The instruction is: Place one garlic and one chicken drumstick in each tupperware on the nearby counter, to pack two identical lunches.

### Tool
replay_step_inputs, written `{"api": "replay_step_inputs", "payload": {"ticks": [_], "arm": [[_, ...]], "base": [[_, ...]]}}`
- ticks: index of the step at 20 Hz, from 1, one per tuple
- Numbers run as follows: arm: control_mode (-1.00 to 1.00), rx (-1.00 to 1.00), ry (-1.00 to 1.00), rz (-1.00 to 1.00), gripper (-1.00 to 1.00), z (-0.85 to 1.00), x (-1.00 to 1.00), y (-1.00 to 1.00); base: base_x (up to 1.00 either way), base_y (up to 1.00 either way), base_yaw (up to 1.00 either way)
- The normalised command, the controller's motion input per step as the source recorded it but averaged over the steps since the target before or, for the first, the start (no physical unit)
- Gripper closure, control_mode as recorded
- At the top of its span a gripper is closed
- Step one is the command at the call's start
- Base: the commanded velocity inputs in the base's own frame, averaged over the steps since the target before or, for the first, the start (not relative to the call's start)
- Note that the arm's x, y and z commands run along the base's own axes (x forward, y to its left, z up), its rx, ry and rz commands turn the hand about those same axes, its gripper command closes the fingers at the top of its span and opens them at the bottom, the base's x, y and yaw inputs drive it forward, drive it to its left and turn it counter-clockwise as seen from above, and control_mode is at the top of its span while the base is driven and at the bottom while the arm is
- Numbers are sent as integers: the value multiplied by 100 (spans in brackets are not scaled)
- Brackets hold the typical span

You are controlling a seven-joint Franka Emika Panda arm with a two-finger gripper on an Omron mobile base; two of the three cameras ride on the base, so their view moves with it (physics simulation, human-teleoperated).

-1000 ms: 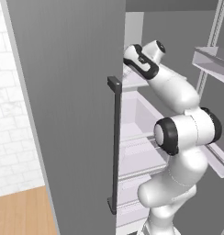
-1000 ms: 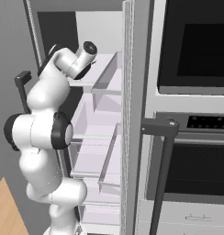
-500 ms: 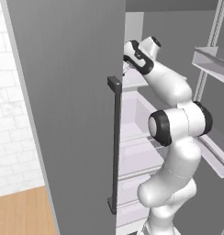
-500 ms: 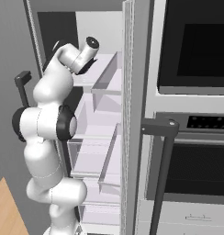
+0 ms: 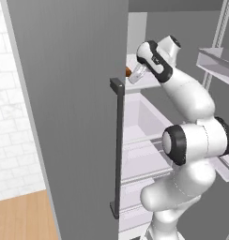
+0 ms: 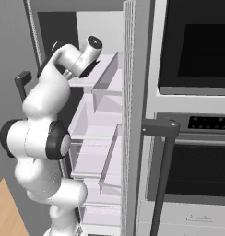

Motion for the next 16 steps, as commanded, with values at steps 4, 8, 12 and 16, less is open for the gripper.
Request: {"api": "replay_step_inputs", "payload": {"ticks": [4, 8, 12, 16], "arm": [[-100, 0, -5, 0, 100, 44, -100, -47], [-100, -2, 1, -10, 100, 36, -100, 1], [-100, -3, 14, -23, 100, 5, -100, 0], [-100, 0, 11, -22, 100, 0, -100, -13]], "base": [[0, 0, 0], [0, 0, 0], [0, 0, 0], [0, 0, 0]]}}
